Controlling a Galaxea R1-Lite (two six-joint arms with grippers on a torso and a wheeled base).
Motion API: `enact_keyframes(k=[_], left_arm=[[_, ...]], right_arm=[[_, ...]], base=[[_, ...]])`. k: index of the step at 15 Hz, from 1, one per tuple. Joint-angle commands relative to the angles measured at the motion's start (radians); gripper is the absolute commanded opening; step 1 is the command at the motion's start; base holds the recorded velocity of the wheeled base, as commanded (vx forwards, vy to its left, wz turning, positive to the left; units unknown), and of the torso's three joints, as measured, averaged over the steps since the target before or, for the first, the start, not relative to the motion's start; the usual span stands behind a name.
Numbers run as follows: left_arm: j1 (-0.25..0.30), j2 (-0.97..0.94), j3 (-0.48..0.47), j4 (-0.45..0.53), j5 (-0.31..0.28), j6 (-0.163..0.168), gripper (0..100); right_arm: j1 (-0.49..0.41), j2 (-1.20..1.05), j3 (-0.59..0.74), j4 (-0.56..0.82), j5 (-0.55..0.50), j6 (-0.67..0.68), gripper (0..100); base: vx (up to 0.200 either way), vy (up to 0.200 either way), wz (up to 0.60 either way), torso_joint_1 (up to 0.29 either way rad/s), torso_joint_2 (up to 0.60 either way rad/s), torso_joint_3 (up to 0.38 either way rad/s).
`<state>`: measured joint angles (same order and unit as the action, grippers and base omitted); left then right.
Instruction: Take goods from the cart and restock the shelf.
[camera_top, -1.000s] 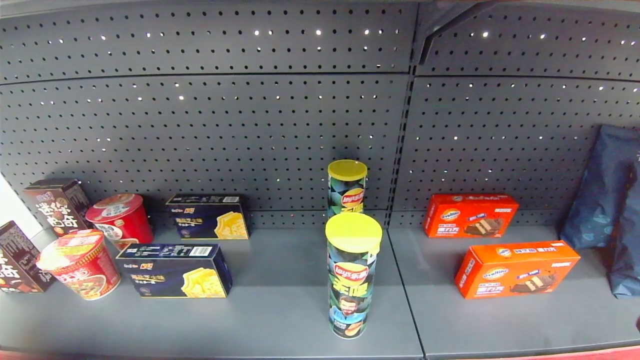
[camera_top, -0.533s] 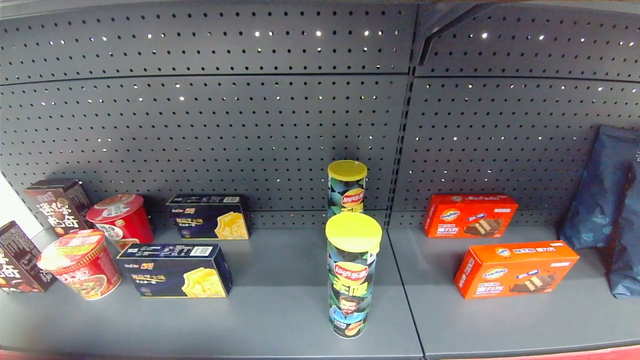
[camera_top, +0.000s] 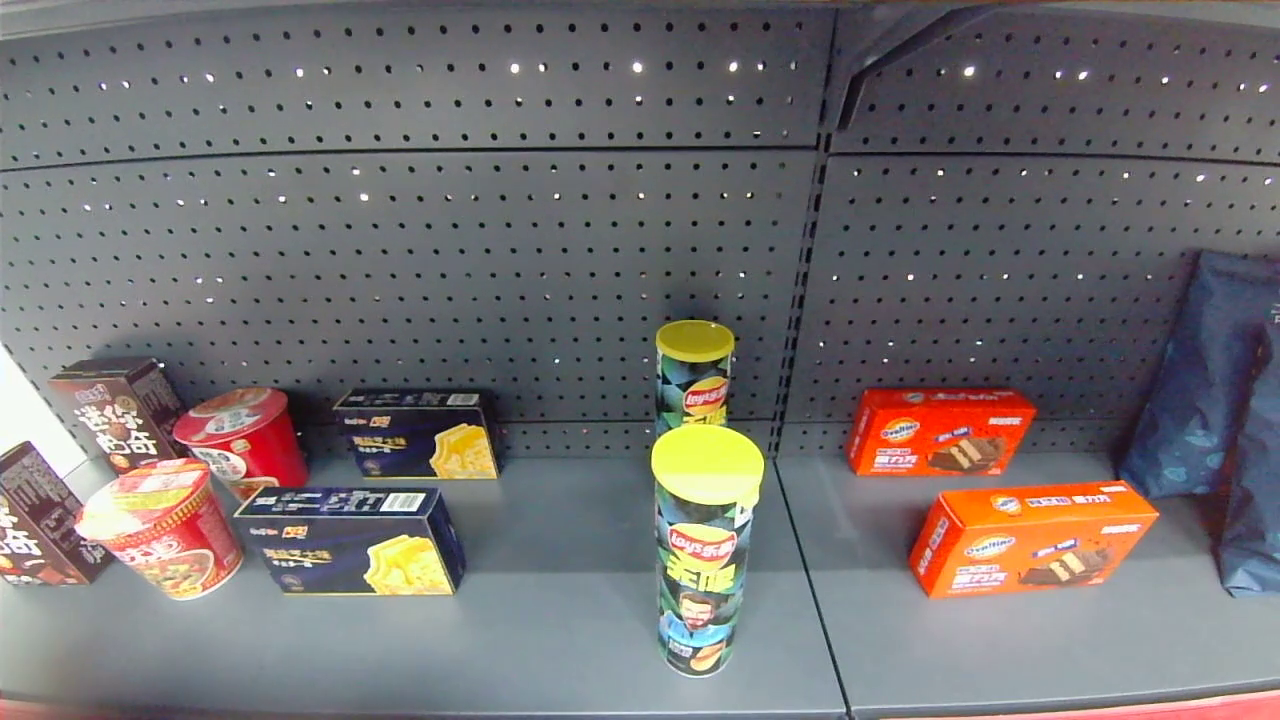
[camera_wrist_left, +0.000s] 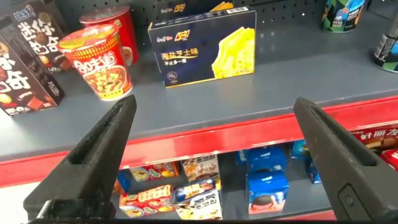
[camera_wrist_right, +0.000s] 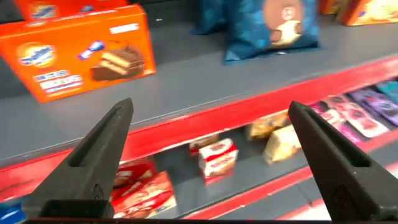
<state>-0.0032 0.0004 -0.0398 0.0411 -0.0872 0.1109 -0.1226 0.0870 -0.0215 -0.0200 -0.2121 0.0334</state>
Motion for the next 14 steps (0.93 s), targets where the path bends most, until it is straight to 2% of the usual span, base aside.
enact_keyframes(k=[1, 5, 7, 9, 11, 12, 13, 14], left_arm=[[0.0, 0.0, 0.0, 0.0, -0.002, 0.0, 100], [0.0, 0.0, 0.001, -0.003, -0.002, -0.026, 100], [0.0, 0.0, 0.001, -0.003, -0.003, -0.026, 100], [0.0, 0.0, 0.001, -0.003, 0.009, -0.023, 100], [0.002, 0.0, 0.009, -0.004, 0.119, -0.036, 100], [0.002, 0.0, 0.012, -0.006, 0.129, -0.051, 100], [0.0, 0.0, 0.032, -0.013, 0.104, -0.049, 100], [-0.001, 0.0, 0.038, -0.029, 0.029, -0.051, 100]], right_arm=[[0.0, 0.005, -0.003, 0.008, 0.057, -0.007, 100], [0.0, 0.005, 0.021, -0.031, 0.275, -0.035, 100], [-0.002, 0.005, 0.02, 0.026, 0.211, -0.043, 100], [-0.002, 0.005, 0.021, 0.018, 0.186, -0.047, 100], [-0.002, 0.005, 0.021, 0.018, 0.185, -0.046, 100], [-0.002, 0.005, 0.021, 0.018, 0.185, -0.046, 100], [0.0, 0.005, 0.021, 0.02, 0.191, -0.047, 100], [0.0, 0.005, 0.021, 0.018, 0.191, -0.047, 100]], base=[[0.0, 0.0, 0.0, 0.0, 0.0, 0.0], [0.0, 0.0, 0.0, 0.0, 0.0, 0.0], [0.0, 0.0, 0.0, 0.0, 0.0, 0.0], [0.0, 0.0, 0.0, 0.0, 0.0, 0.0], [0.0, 0.0, 0.0, 0.0, 0.0, 0.0], [0.0, 0.0, 0.0, 0.0, 0.0, 0.0], [0.0, 0.0, 0.0, 0.0, 0.0, 0.0], [0.0, 0.0, 0.0, 0.0, 0.0, 0.0]])
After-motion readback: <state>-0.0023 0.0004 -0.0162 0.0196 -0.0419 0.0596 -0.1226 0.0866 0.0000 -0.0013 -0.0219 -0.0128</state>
